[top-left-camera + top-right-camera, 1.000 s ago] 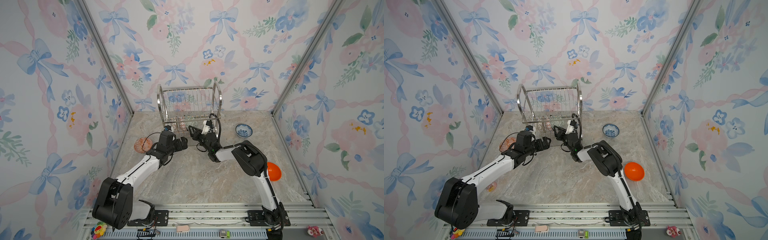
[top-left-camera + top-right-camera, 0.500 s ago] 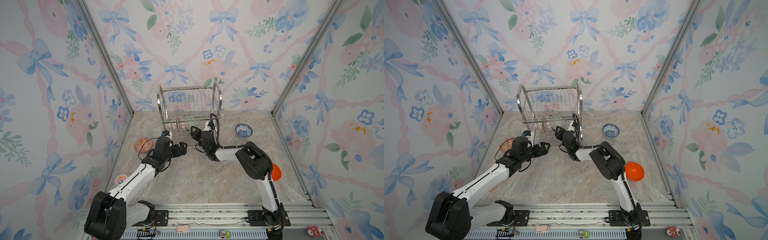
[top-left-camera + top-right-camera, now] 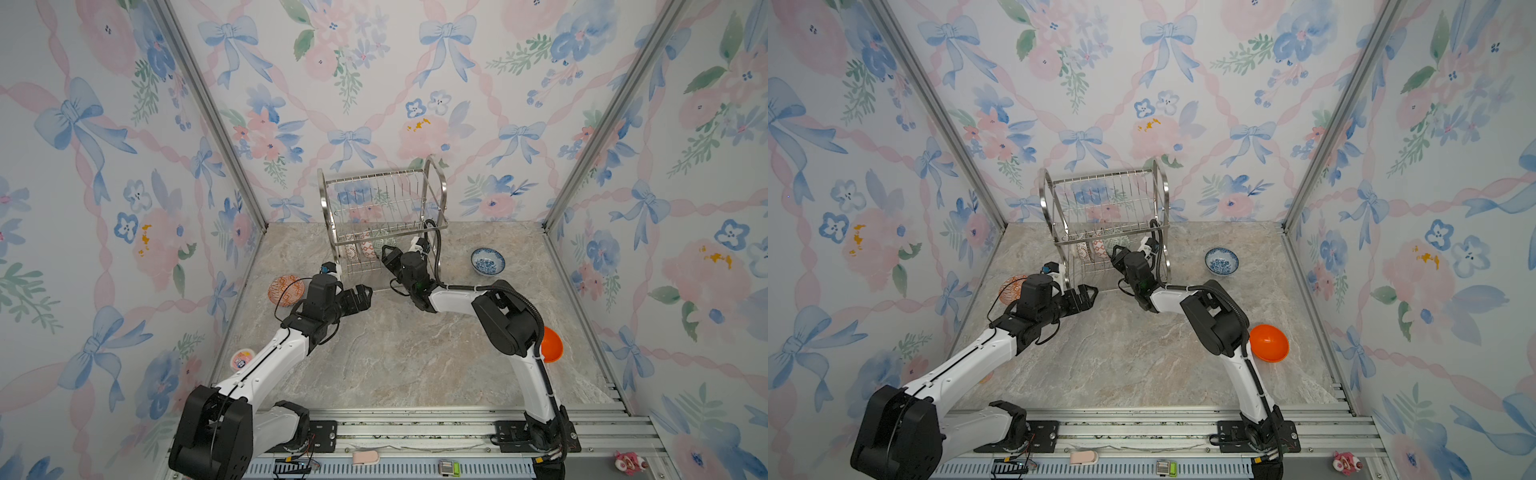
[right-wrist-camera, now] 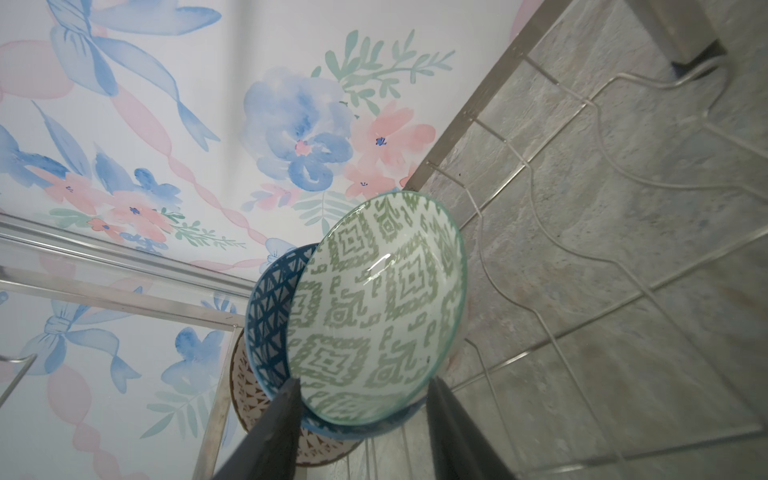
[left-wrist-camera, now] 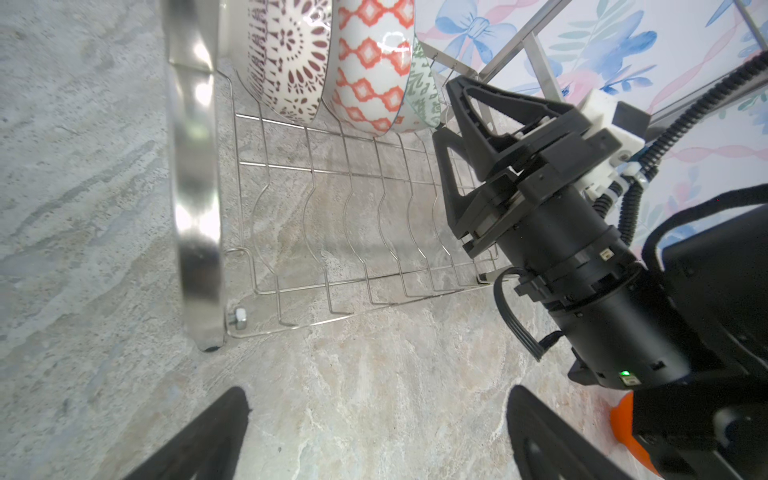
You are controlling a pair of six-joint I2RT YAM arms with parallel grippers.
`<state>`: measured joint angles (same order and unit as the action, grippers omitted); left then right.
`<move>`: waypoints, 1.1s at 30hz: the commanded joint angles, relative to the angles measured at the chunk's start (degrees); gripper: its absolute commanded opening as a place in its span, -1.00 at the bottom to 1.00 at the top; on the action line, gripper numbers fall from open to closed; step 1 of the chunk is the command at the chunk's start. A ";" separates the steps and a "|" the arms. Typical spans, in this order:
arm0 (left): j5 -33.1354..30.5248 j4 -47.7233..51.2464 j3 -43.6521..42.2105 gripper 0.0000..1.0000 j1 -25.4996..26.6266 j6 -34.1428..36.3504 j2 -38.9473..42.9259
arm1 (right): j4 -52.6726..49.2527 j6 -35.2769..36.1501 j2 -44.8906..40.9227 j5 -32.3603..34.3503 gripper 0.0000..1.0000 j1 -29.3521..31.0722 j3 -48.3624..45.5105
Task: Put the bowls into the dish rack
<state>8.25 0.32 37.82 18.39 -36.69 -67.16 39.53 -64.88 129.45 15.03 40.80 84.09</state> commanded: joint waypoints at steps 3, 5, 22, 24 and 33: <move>1.32 -0.58 -0.95 0.96 -0.63 -0.52 0.89 | -1.44 -1.55 2.77 -1.56 -0.01 -0.53 3.60; 1.43 -0.68 -1.02 0.96 -0.66 -0.51 1.15 | -1.47 -2.20 3.41 -1.97 -0.04 -0.46 4.10; 2.10 -1.20 -1.70 0.96 -1.41 -0.52 2.25 | 2.24 -4.88 7.22 -1.54 -0.49 0.05 5.38; 2.05 -1.28 -1.79 0.96 -1.51 -0.49 2.32 | 2.72 -4.99 7.31 -1.49 -0.51 0.05 5.12; 2.38 -1.55 -1.77 0.96 -1.69 -0.63 1.91 | 5.38 -3.53 5.38 -0.90 -0.49 -0.23 3.02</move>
<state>9.82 -0.30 36.73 17.10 -36.69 -66.13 41.82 -69.45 135.83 13.37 40.82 87.72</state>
